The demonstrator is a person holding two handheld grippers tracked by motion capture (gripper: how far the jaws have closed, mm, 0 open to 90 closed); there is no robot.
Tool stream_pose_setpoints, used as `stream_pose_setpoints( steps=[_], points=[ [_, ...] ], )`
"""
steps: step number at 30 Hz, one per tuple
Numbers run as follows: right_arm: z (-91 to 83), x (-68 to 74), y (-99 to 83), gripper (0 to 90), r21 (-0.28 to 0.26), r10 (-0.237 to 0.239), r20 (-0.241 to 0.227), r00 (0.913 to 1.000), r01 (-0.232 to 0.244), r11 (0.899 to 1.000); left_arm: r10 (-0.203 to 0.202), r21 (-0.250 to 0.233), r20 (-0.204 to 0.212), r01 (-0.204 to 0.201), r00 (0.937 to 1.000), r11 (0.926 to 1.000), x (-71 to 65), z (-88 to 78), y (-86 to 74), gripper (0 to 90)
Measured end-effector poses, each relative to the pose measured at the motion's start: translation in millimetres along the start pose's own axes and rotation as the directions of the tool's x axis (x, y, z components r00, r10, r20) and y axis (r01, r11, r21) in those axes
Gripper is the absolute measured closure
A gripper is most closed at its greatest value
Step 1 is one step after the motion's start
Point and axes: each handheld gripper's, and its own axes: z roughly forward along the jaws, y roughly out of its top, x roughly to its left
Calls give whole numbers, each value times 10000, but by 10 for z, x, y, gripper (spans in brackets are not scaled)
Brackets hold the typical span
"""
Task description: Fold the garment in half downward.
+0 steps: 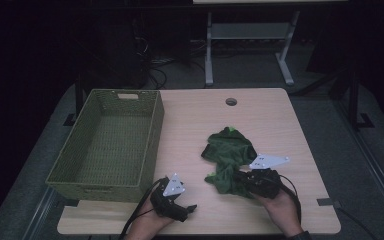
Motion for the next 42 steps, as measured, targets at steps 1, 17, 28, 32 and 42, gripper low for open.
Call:
stream_pose_setpoints(
  steps=[1,17,28,32,42],
  points=[
    [-34,-25,-14,815,-7,88,169,9998,-88,10000,7,1,-2,-7,10000,10000,0,0,0,124],
    [145,14,143,875,222,-315,544,9980,303,9993,42,-42,-26,-42,10000,10000,3,6,5,124],
    [330,-164,-82,802,1369,132,734,9972,-232,9903,37,13,18,-37,10000,10000,4,3,4,124],
    [213,-180,-66,726,973,186,803,9966,-264,9949,61,6,36,-61,10000,10000,6,2,3,124],
    [-163,-344,-229,646,649,744,846,9936,-800,9947,63,-24,57,-62,10000,10000,13,3,1,126]
  ],
)
